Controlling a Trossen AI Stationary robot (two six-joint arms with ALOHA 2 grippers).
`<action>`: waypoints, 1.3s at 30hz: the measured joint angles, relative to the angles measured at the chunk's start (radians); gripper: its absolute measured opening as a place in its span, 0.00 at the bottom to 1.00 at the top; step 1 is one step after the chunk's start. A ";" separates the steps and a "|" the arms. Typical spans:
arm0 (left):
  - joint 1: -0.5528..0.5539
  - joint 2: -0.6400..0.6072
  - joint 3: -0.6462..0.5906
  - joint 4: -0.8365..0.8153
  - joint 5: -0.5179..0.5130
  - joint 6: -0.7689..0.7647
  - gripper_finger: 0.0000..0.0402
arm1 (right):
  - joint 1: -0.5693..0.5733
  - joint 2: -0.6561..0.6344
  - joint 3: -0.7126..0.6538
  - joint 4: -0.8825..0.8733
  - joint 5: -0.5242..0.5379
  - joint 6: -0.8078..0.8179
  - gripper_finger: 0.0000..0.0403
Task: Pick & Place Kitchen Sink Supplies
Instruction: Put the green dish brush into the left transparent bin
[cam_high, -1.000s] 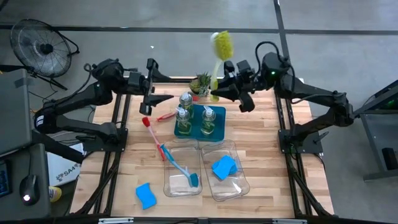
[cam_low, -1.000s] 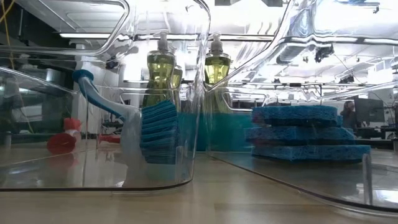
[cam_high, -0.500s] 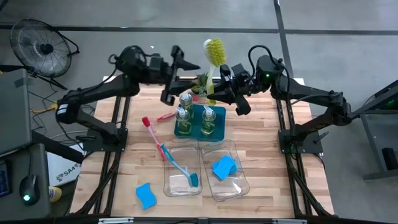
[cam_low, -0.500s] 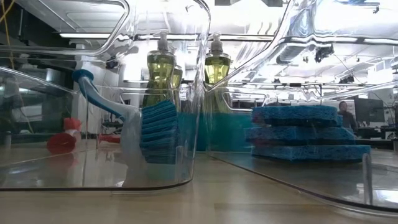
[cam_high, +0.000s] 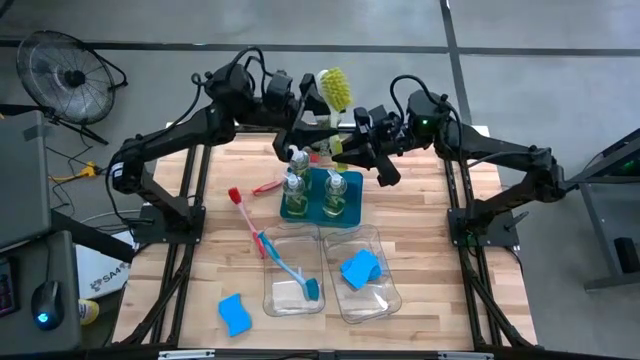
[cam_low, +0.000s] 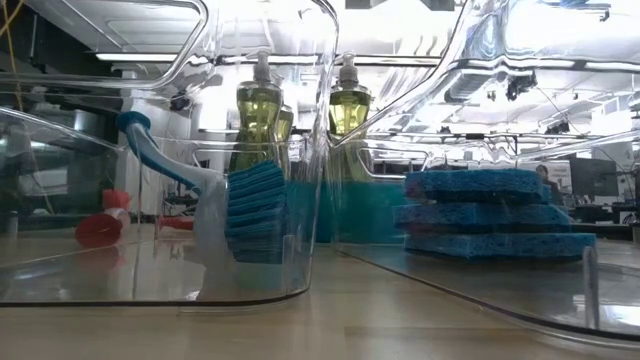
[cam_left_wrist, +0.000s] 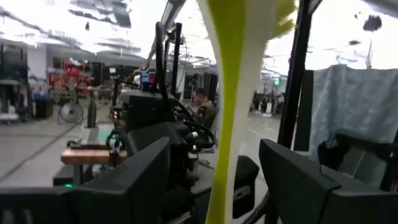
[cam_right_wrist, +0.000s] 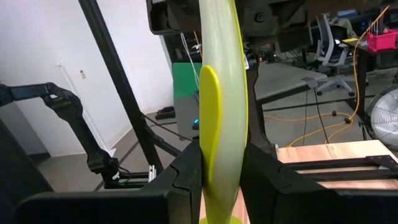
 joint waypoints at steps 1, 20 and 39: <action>0.000 0.000 0.000 -0.001 -0.002 -0.015 0.60 | 0.000 0.000 0.000 0.000 0.001 0.000 0.18; -0.001 0.000 0.000 -0.037 -0.011 0.040 0.27 | 0.013 0.000 0.000 -0.005 -0.001 0.000 0.18; -0.001 0.000 0.000 -0.041 0.026 0.149 0.09 | 0.026 -0.001 0.000 -0.022 0.005 0.009 0.19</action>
